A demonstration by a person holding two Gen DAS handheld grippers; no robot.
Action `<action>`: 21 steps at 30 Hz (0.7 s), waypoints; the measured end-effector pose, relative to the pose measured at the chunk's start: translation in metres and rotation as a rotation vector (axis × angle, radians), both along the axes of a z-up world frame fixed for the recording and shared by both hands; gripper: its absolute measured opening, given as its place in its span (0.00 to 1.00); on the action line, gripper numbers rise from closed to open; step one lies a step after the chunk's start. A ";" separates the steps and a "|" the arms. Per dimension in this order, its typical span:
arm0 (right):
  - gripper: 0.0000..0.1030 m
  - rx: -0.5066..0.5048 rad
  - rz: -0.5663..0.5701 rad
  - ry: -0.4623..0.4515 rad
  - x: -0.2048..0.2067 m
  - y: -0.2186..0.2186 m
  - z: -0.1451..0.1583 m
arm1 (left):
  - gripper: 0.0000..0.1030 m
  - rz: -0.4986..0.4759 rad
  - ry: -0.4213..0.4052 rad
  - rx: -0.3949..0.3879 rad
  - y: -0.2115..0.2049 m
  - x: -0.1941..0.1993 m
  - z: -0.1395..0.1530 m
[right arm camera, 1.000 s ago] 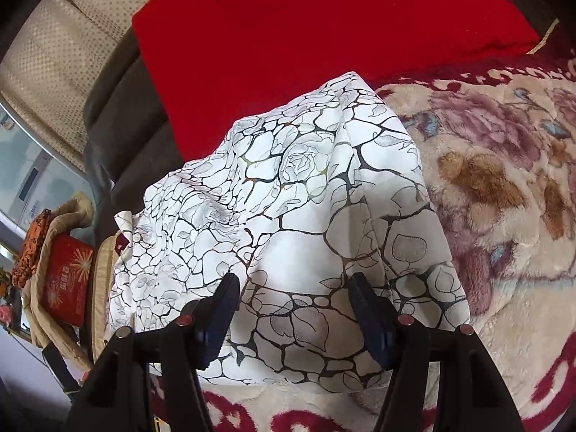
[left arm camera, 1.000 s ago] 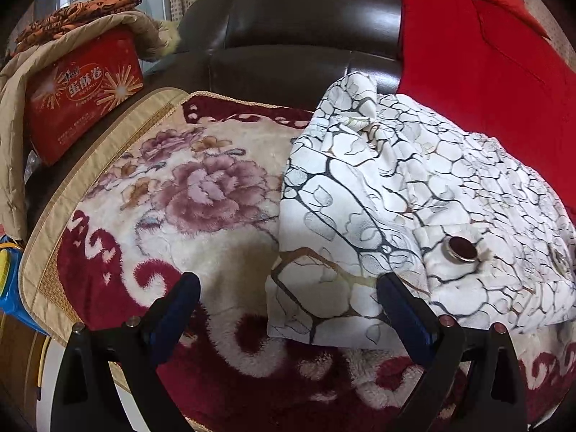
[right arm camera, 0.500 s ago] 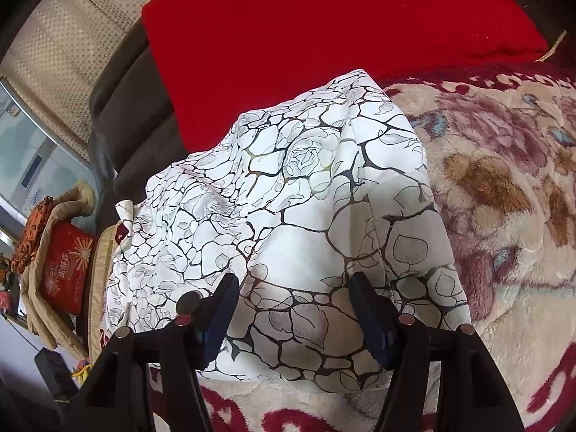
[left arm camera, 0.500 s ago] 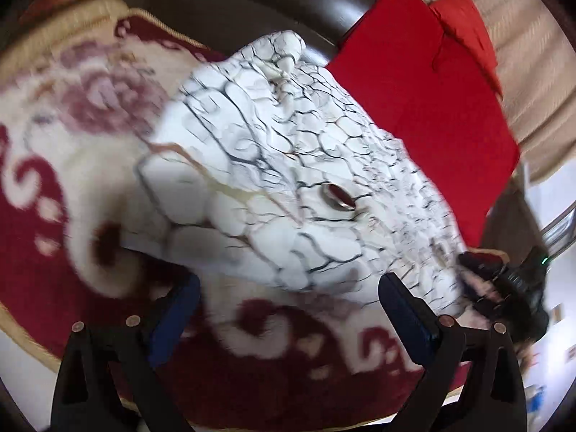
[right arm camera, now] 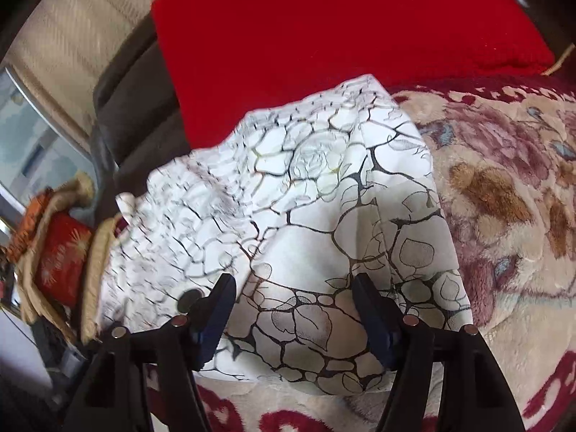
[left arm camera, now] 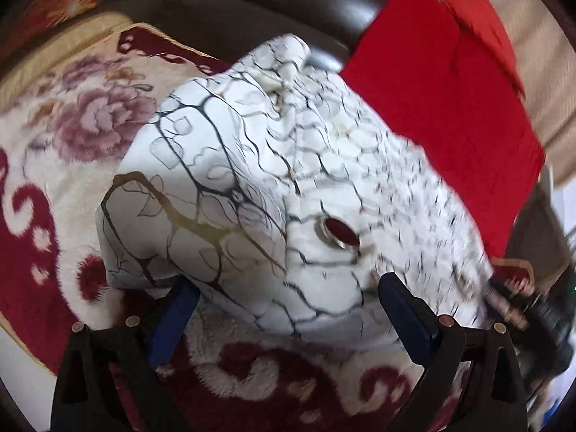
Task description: Fold large clothes
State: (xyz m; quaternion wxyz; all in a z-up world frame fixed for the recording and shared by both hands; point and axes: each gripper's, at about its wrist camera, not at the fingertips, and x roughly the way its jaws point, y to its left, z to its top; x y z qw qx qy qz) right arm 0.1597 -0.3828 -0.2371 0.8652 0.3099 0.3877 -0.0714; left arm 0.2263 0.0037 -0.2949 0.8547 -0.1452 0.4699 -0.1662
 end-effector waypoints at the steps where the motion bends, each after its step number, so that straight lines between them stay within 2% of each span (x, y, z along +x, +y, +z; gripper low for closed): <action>1: 0.69 0.004 -0.003 -0.014 -0.003 -0.002 0.003 | 0.97 -0.014 0.014 0.024 0.002 0.000 -0.001; 4: 0.69 0.018 -0.048 -0.080 -0.015 -0.013 0.012 | 0.97 -0.032 0.047 0.054 0.013 -0.001 0.000; 6: 0.69 0.027 -0.078 -0.102 -0.021 -0.021 0.015 | 0.97 -0.028 0.038 0.049 0.028 -0.004 0.005; 8: 0.69 0.041 -0.099 -0.078 -0.020 -0.029 0.010 | 0.97 0.004 0.018 0.032 0.045 -0.003 0.011; 10: 0.68 0.081 -0.105 -0.006 -0.013 -0.038 -0.006 | 0.97 0.049 -0.002 0.016 0.059 0.000 0.017; 14: 0.67 0.081 -0.112 0.003 -0.010 -0.039 -0.010 | 0.97 0.197 -0.094 0.014 0.085 0.002 0.029; 16: 0.68 0.090 -0.135 -0.029 -0.013 -0.040 -0.006 | 0.97 0.247 -0.162 0.050 0.087 0.000 0.036; 18: 0.68 0.072 -0.144 -0.068 -0.014 -0.038 0.002 | 0.97 0.256 -0.210 0.090 0.080 0.006 0.041; 21: 0.68 0.033 -0.155 -0.129 -0.012 -0.038 0.015 | 0.97 0.250 -0.269 0.215 0.062 0.013 0.044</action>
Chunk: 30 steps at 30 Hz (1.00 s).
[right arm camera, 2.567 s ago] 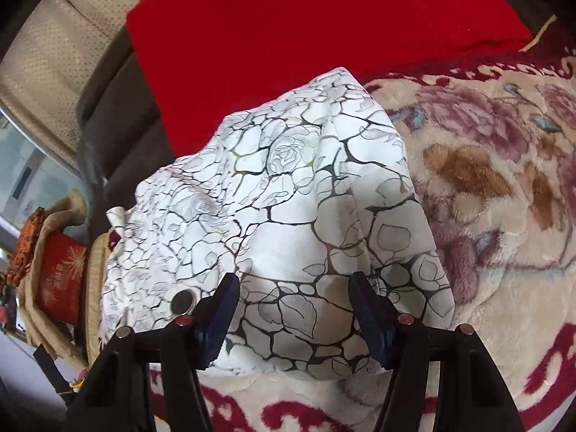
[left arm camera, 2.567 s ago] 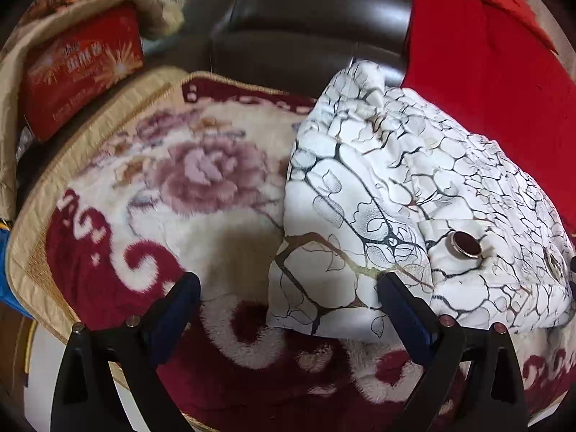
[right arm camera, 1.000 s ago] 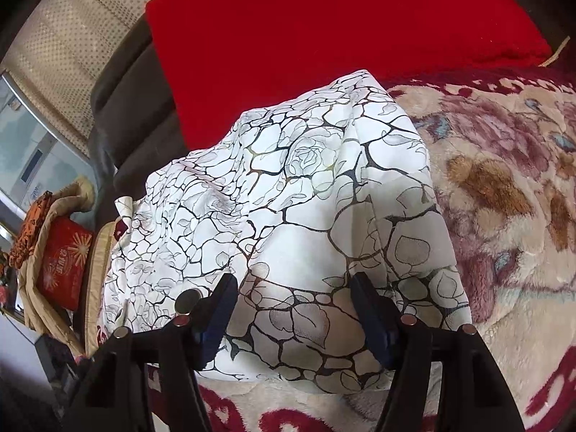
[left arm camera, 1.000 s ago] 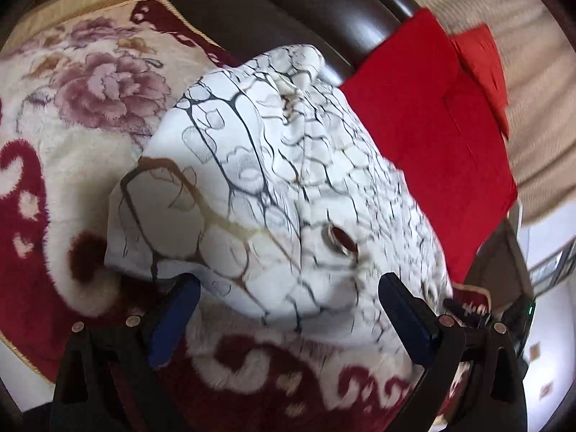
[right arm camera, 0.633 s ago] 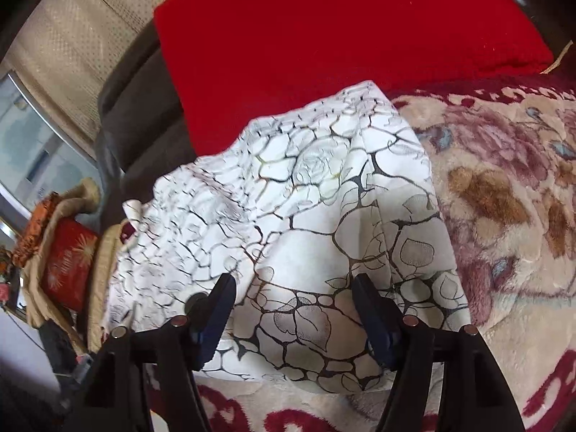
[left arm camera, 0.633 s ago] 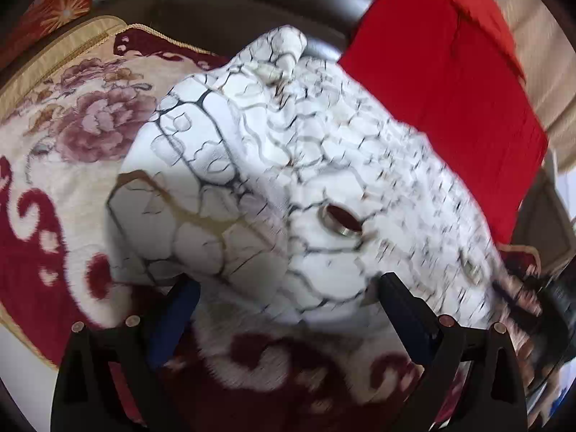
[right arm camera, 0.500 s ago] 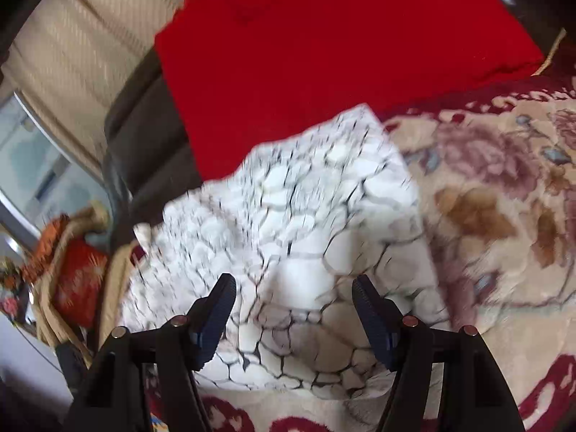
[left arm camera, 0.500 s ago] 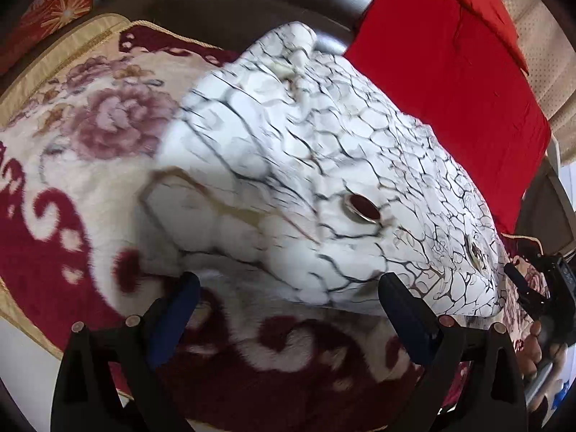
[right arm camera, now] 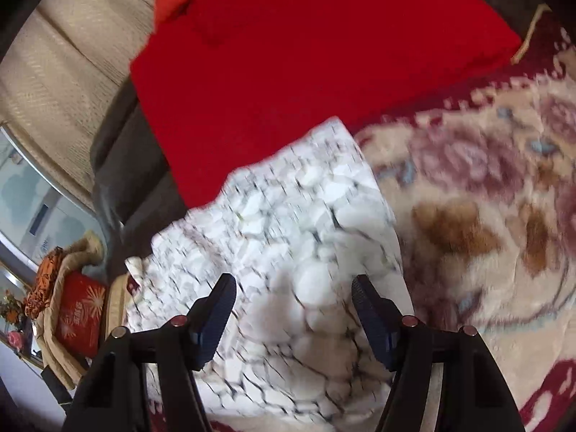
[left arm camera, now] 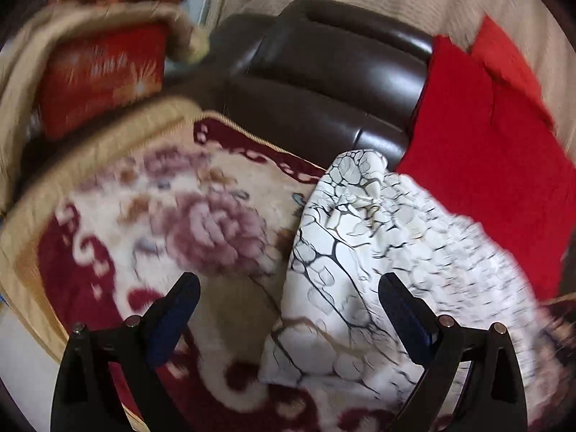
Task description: Fold large clothes
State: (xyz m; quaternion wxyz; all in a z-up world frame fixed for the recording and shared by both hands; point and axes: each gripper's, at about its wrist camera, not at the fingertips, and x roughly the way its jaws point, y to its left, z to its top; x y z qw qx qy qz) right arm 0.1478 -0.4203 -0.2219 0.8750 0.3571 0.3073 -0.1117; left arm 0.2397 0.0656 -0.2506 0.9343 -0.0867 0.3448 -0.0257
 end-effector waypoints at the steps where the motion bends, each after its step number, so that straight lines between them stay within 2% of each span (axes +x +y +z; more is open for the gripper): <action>1: 0.68 0.001 -0.001 0.003 0.004 -0.001 0.000 | 0.97 -0.006 0.012 0.055 -0.010 0.005 -0.004; 3: 0.68 0.029 -0.003 0.048 0.013 -0.006 -0.009 | 0.97 -0.028 0.067 0.105 -0.022 0.015 -0.017; 4: 0.67 0.060 0.001 0.099 0.020 -0.009 -0.020 | 0.97 -0.039 0.133 0.132 -0.029 0.025 -0.029; 6: 0.67 0.083 -0.002 0.125 0.025 -0.011 -0.031 | 0.97 -0.053 0.220 0.128 -0.032 0.034 -0.048; 9: 0.67 0.056 0.005 0.111 0.020 -0.008 -0.024 | 0.97 -0.029 0.240 0.034 -0.019 0.033 -0.049; 13: 0.67 0.038 0.000 0.057 0.002 -0.001 -0.014 | 0.97 0.011 0.208 -0.015 -0.004 0.010 -0.036; 15: 0.69 0.023 0.021 0.030 -0.003 0.005 -0.008 | 0.97 0.017 0.205 -0.081 0.002 -0.007 -0.034; 17: 0.69 0.005 0.037 0.002 -0.010 0.011 -0.001 | 0.97 -0.019 0.219 -0.223 0.008 -0.025 -0.038; 22: 0.69 -0.023 0.071 -0.034 -0.017 0.022 0.008 | 0.97 -0.084 0.266 -0.415 0.002 -0.048 -0.056; 24: 0.69 -0.024 0.097 -0.037 -0.015 0.030 0.007 | 0.97 -0.102 0.279 -0.453 -0.003 -0.042 -0.059; 27: 0.69 -0.042 0.144 -0.013 -0.007 0.043 0.002 | 0.97 -0.072 0.243 -0.500 -0.006 -0.032 -0.060; 28: 0.69 -0.044 0.153 -0.008 -0.007 0.045 0.000 | 0.97 -0.065 0.232 -0.537 -0.006 -0.025 -0.061; 30: 0.69 -0.050 0.165 0.002 -0.003 0.049 -0.002 | 0.97 -0.059 0.264 -0.578 -0.010 -0.011 -0.067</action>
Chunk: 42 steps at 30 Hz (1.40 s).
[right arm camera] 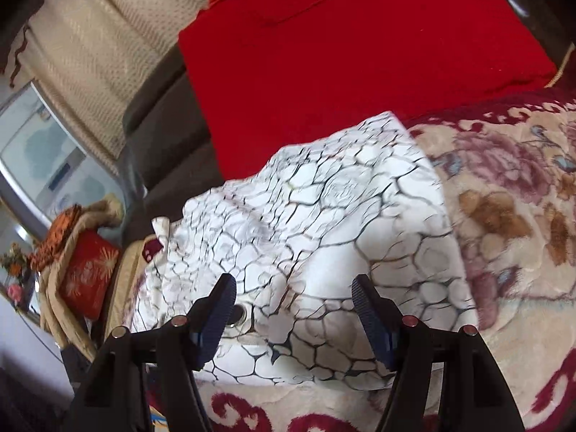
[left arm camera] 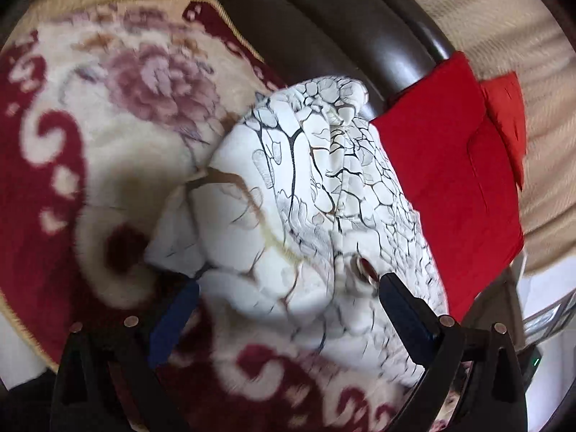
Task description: Fold large clothes
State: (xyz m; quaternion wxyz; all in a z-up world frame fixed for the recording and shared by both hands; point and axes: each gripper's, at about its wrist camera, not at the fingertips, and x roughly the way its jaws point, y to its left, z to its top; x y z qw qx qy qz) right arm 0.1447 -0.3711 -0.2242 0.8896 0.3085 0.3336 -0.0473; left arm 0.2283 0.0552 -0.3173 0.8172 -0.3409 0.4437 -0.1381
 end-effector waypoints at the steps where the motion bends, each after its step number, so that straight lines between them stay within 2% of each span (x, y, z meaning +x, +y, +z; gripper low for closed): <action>1: 0.69 0.002 0.001 0.001 0.002 0.000 -0.001 | 0.97 0.002 0.015 -0.015 -0.001 0.004 -0.003; 3: 0.69 0.013 0.000 0.001 0.004 -0.001 -0.002 | 0.97 0.035 0.014 -0.051 -0.003 0.007 -0.005; 7: 0.69 0.035 -0.005 0.000 0.008 -0.007 -0.003 | 0.97 0.062 -0.052 -0.092 -0.005 0.016 0.003; 8: 0.69 0.035 -0.006 0.003 0.008 -0.008 -0.003 | 0.92 0.062 -0.078 -0.085 -0.009 0.015 0.007; 10: 0.69 0.031 -0.007 0.004 0.008 -0.010 -0.003 | 0.80 0.056 -0.138 -0.027 -0.014 0.012 0.017; 11: 0.69 0.028 -0.008 0.003 0.008 -0.011 -0.003 | 0.73 0.036 -0.188 0.039 -0.024 0.011 0.026; 13: 0.69 0.019 -0.014 0.006 0.007 -0.014 -0.003 | 0.70 0.010 -0.228 0.119 -0.034 0.012 0.032; 15: 0.69 0.023 -0.023 0.013 0.007 -0.019 -0.005 | 0.72 0.010 -0.204 0.143 -0.037 0.016 0.029; 16: 0.69 0.029 -0.026 0.015 0.006 -0.020 -0.006 | 0.74 0.016 -0.174 0.130 -0.035 0.020 0.026; 17: 0.69 0.037 -0.028 0.016 0.005 -0.022 -0.007 | 0.84 0.020 -0.137 0.103 -0.031 0.025 0.021; 18: 0.69 0.042 -0.028 0.016 0.005 -0.023 -0.007 | 0.87 0.023 -0.110 0.076 -0.025 0.025 0.017; 21: 0.69 0.038 -0.032 0.014 0.003 -0.027 -0.007 | 0.87 0.084 -0.042 -0.066 -0.003 0.032 0.002; 23: 0.69 0.047 -0.034 0.015 0.003 -0.031 -0.008 | 0.86 0.120 -0.029 -0.152 0.010 0.033 -0.004; 24: 0.69 0.052 -0.035 0.015 0.002 -0.033 -0.008 | 0.86 0.135 -0.026 -0.181 0.015 0.035 -0.007; 25: 0.69 0.057 -0.039 0.014 0.002 -0.034 -0.008 | 0.85 0.137 -0.019 -0.178 0.018 0.036 -0.009; 26: 0.69 0.061 -0.041 0.014 0.002 -0.036 -0.008 | 0.76 0.131 -0.013 -0.157 0.017 0.039 -0.009; 27: 0.69 0.065 -0.044 0.012 0.003 -0.038 -0.008 | 0.61 0.121 -0.010 -0.122 0.014 0.045 -0.010; 28: 0.69 0.069 -0.047 0.011 0.003 -0.039 -0.008 | 0.56 0.101 -0.010 -0.086 0.011 0.050 -0.010; 30: 0.69 0.074 -0.051 0.011 0.005 -0.041 -0.008 | 0.39 0.078 -0.014 -0.098 0.007 0.054 -0.012; 32: 0.69 0.077 -0.054 0.010 0.005 -0.042 -0.008 | 0.32 0.061 -0.030 -0.088 0.006 0.053 -0.007; 34: 0.68 0.080 -0.056 0.009 0.007 -0.045 -0.008 | 0.28 0.040 -0.065 -0.062 0.001 0.051 0.006; 37: 0.68 0.098 -0.066 0.000 0.005 -0.050 -0.008 | 0.26 -0.015 -0.158 0.058 -0.018 0.046 0.039; 42: 0.68 0.154 -0.101 -0.029 -0.009 -0.065 -0.009 | 0.25 -0.142 -0.297 0.203 -0.062 0.028 0.106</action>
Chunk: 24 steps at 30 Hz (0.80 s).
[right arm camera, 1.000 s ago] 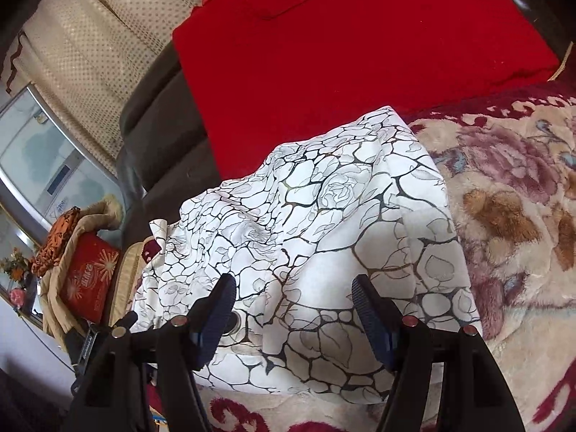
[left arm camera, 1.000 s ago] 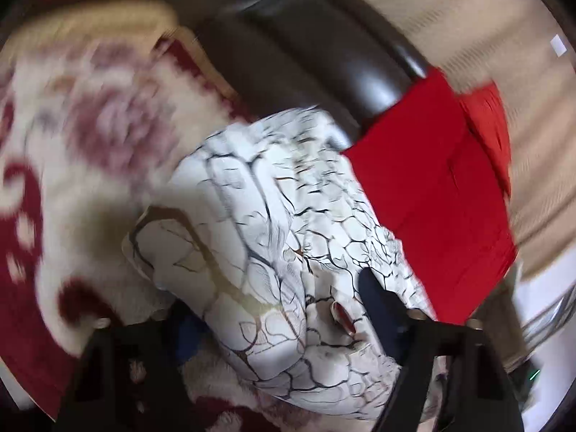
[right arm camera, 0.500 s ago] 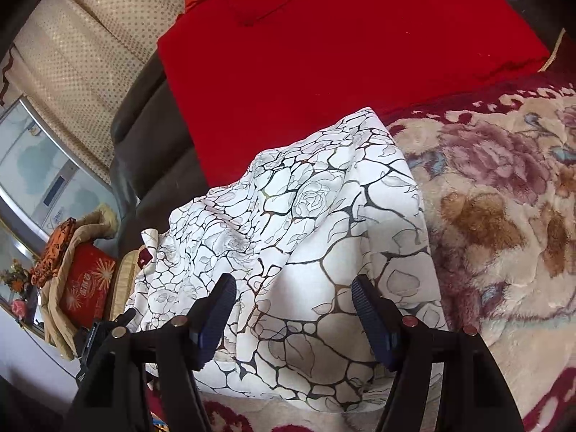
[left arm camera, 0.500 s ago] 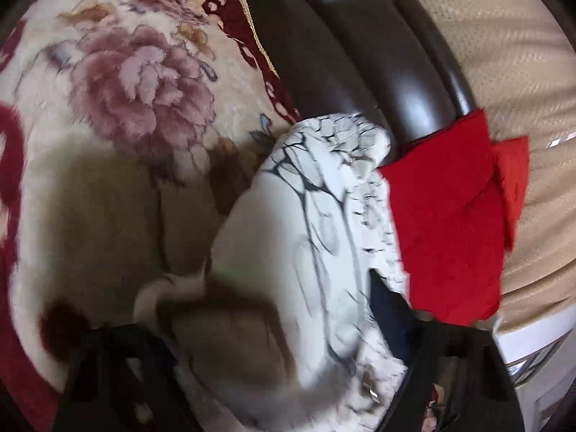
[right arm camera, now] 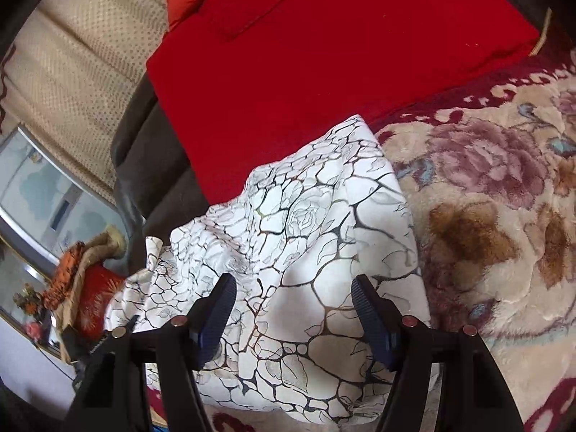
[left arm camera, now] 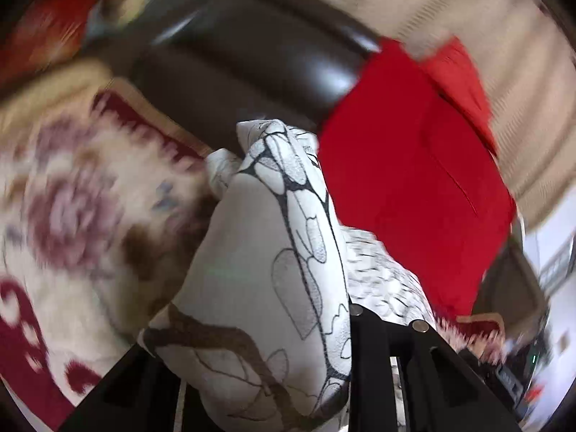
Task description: Fold large clothes
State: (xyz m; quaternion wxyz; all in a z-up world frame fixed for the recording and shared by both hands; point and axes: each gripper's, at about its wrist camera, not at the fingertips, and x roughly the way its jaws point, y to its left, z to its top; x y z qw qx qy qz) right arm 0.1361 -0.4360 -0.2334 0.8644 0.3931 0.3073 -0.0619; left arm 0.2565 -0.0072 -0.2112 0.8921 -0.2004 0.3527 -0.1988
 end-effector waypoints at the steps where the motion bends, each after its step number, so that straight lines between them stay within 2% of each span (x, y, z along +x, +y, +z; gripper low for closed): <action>1: 0.68 0.006 -0.008 -0.006 -0.003 -0.003 0.000 | 0.25 -0.039 -0.034 0.040 -0.018 -0.006 0.017; 5: 0.68 0.084 -0.040 -0.060 -0.021 -0.021 -0.003 | 0.24 -0.194 -0.139 0.188 -0.091 -0.038 0.059; 8: 0.68 0.134 -0.069 -0.112 -0.037 -0.040 0.000 | 0.24 -0.337 -0.198 0.296 -0.162 -0.067 0.068; 11: 0.68 0.167 -0.117 -0.153 -0.053 -0.064 0.002 | 0.24 -0.454 -0.209 0.389 -0.227 -0.088 0.046; 14: 0.68 0.233 -0.157 -0.186 -0.060 -0.089 -0.001 | 0.26 -0.547 -0.111 0.498 -0.282 -0.094 -0.011; 15: 0.68 0.261 -0.162 -0.195 -0.062 -0.096 -0.004 | 0.31 -0.551 -0.085 0.514 -0.288 -0.095 -0.023; 16: 0.68 0.287 -0.158 -0.195 -0.061 -0.102 -0.007 | 0.34 -0.563 -0.071 0.510 -0.290 -0.096 -0.034; 17: 0.68 0.309 -0.152 -0.185 -0.058 -0.106 -0.011 | 0.44 -0.572 -0.085 0.502 -0.288 -0.100 -0.035; 18: 0.70 0.323 -0.146 -0.176 -0.056 -0.108 -0.013 | 0.56 -0.588 -0.103 0.490 -0.284 -0.104 -0.031; 20: 0.70 0.351 -0.125 -0.151 -0.049 -0.109 -0.019 | 0.70 -0.652 -0.114 0.458 -0.276 -0.119 -0.014; 24: 0.70 0.405 -0.100 -0.105 -0.036 -0.111 -0.030 | 0.76 -0.725 -0.183 0.377 -0.234 -0.140 0.023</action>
